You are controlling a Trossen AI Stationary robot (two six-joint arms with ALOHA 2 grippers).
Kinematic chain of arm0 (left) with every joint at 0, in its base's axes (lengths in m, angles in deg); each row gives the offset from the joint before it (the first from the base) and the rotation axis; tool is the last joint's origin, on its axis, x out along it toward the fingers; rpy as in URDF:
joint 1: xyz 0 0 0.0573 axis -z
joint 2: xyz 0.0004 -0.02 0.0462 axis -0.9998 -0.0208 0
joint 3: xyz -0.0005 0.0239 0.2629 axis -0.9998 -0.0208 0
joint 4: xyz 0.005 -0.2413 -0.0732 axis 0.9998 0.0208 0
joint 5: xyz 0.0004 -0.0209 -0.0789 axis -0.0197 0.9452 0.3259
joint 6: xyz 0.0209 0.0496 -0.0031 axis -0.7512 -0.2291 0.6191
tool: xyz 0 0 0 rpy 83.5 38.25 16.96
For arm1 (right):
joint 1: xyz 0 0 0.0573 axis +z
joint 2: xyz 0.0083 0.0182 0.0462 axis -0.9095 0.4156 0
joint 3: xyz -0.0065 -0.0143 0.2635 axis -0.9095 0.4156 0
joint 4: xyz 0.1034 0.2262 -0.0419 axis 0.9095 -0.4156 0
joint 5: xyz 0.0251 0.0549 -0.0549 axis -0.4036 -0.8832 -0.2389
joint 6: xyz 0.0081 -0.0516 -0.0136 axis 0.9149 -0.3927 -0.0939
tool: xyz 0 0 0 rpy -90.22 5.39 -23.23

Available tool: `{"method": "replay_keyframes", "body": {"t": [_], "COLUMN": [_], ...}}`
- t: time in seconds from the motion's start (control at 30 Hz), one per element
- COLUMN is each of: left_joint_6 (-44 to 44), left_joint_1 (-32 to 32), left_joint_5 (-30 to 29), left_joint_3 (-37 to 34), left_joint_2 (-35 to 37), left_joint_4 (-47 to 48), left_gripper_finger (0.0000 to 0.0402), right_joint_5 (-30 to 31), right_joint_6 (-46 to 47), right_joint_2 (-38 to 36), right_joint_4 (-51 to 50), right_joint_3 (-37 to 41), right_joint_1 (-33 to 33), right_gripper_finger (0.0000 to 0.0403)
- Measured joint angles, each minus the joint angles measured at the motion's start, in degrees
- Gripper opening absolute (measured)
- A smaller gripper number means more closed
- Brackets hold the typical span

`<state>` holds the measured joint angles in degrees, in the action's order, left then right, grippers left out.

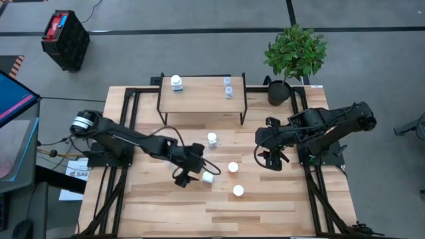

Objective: Pick and place medicine bottles onto shelf by color
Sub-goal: Put the bottom white pill bottle on the shelf aligned with the other white pill bottle

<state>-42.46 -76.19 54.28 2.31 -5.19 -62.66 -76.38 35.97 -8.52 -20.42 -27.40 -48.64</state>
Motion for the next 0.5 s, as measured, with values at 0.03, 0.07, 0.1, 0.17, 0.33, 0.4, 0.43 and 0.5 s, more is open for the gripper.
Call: {"method": "replay_keyframes", "body": {"t": [0.03,0.07,0.1,0.17,0.33,0.4,0.43,0.5], "left_joint_6": [0.10,0.70,1.34,1.33,1.55,1.59,1.62,1.62], "left_joint_1": [0.28,0.62,0.94,1.34,1.62,1.62,1.62,1.62], "left_joint_5": [-0.10,-0.58,-1.34,-3.10,-4.91,-4.51,-4.51,-4.52], "left_joint_3": [1.04,1.92,2.62,4.10,5.35,5.33,5.33,5.28], "left_joint_2": [-1.22,-2.11,-2.94,-4.72,-7.53,-8.65,-9.23,-9.93], "left_joint_4": [-0.29,-0.55,-0.33,-0.48,-0.35,-0.07,-0.14,-0.14], "left_gripper_finger": [0.0317,0.0317,0.0318,0.0318,0.0318,0.0318,0.0318,0.0318], "right_joint_5": [-0.02,0.00,-0.02,0.01,-0.01,-0.02,-0.02,-0.02], "right_joint_6": [0.00,0.00,0.03,0.15,0.17,0.17,0.17,0.17], "right_joint_2": [-0.01,0.00,-0.01,0.00,0.00,0.00,0.00,0.00], "right_joint_4": [-0.01,0.02,-0.01,0.00,0.02,0.00,0.02,-0.03], "right_joint_3": [0.00,0.00,0.00,0.00,0.00,0.00,0.00,0.00], "right_joint_1": [0.00,0.00,0.00,0.00,0.00,0.00,0.00,0.00], "right_gripper_finger": [0.0244,0.0244,0.0244,0.0244,0.0244,0.0244,0.0244,0.0244]}}
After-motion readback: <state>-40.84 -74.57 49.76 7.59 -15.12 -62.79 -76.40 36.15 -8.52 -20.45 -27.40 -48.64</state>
